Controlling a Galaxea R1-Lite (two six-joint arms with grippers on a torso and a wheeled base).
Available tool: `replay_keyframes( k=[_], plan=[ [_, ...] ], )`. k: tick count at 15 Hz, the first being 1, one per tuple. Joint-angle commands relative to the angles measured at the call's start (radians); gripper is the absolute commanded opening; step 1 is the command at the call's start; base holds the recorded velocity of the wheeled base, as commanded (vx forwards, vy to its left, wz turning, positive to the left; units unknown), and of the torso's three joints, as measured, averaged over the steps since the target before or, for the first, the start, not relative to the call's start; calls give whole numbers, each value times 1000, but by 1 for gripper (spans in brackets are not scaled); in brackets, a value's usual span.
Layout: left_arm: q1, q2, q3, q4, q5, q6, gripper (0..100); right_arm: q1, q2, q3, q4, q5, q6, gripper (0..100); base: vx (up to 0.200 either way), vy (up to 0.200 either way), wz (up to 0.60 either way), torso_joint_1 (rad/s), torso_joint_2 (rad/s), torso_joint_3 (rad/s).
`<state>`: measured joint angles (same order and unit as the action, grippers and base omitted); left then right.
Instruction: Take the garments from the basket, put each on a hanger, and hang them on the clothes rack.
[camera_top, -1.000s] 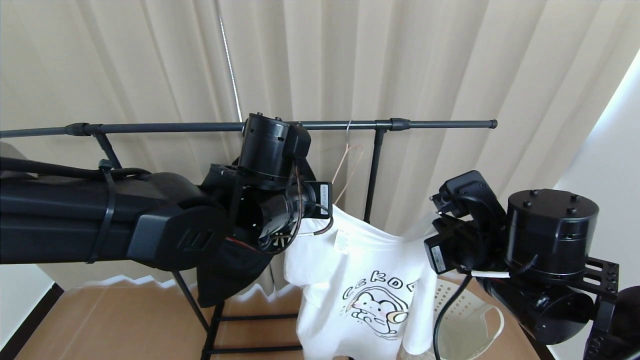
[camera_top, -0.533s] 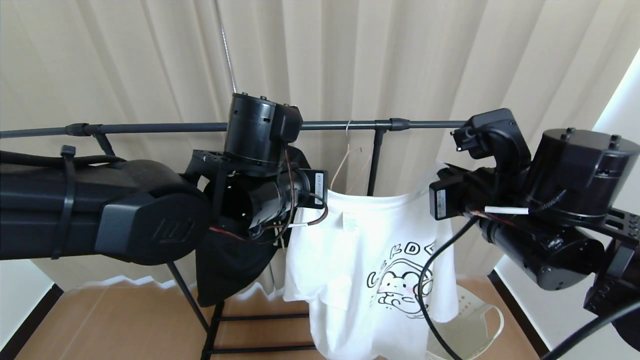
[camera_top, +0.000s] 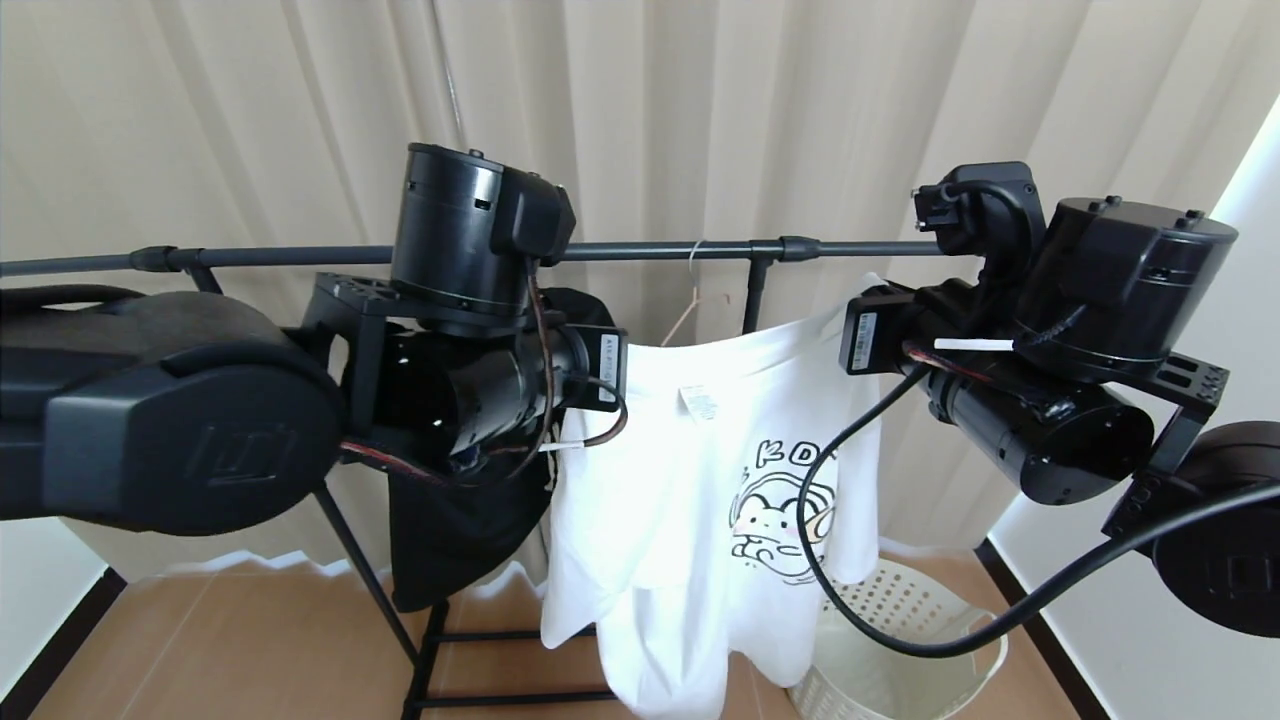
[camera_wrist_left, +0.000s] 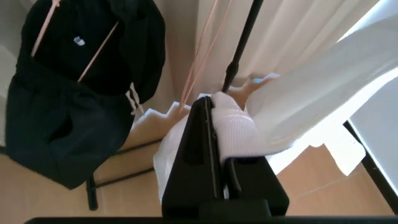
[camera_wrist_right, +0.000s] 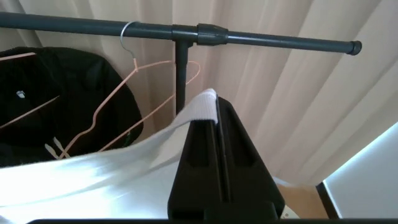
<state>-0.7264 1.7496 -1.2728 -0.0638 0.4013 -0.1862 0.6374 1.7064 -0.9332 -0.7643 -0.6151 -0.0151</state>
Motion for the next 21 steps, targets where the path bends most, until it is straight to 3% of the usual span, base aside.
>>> replay_keyframes(
  k=[1,6,9,14,17,21],
  plan=[
    [-2,-81,15,44,2,1,0,14,6,-9,-1,0,1,0,0,0,0,0,0,0],
    [1,-139,79,61,5,7,0,48,27,-35,0,-3,26,0,0,0,0,0,0,0],
    [8,-44,-46,58,-6,13,0,48,-16,-13,20,-14,7,0,0,0,0,0,0,0],
    [54,119,-250,59,-48,13,0,61,-113,113,77,-12,-144,0,0,0,0,0,0,0],
    [82,220,-404,58,-116,7,0,191,-134,174,134,-9,-174,0,0,0,0,0,0,0],
    [87,277,-548,58,-257,-16,0,350,-114,191,157,-8,-132,0,0,0,0,0,0,0]
  ],
)
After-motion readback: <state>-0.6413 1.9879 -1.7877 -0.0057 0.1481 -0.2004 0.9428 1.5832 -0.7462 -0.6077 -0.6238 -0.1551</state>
